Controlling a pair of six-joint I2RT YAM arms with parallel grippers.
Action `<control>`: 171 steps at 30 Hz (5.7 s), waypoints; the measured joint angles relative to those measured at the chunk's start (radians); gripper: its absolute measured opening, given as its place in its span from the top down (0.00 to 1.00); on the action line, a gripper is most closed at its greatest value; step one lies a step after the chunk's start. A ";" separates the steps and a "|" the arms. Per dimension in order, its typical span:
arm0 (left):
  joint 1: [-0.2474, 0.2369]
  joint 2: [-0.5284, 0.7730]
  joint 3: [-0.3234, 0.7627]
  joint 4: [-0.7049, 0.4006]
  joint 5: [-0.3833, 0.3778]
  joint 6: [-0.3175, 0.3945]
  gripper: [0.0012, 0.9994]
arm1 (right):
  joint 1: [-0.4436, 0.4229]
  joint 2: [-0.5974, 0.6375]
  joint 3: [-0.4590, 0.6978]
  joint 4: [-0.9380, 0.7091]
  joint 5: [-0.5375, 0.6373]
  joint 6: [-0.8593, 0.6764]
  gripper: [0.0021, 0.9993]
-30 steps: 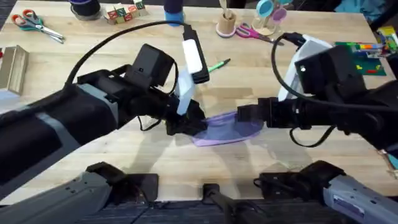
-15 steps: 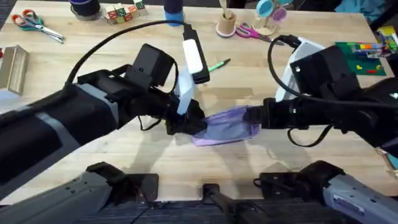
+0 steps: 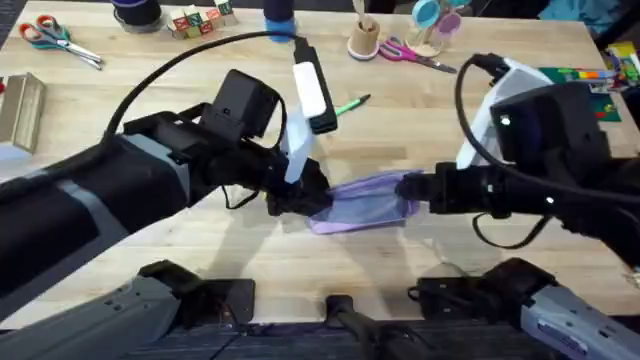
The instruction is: Unzip the bag, pick up the pens from the table one at a time and place them inside, then zip the bag closed.
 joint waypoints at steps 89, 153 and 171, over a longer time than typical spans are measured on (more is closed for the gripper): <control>-0.008 0.000 0.028 0.013 0.065 0.000 0.96 | 0.017 -0.121 0.195 -0.033 0.080 -0.005 0.97; 0.002 0.002 -0.007 -0.017 -0.023 -0.003 0.96 | 0.167 0.164 0.309 -0.053 -0.043 0.017 0.00; 0.000 0.002 -0.007 -0.018 -0.023 -0.001 0.96 | 0.021 -0.215 0.382 -0.024 0.305 -0.058 0.00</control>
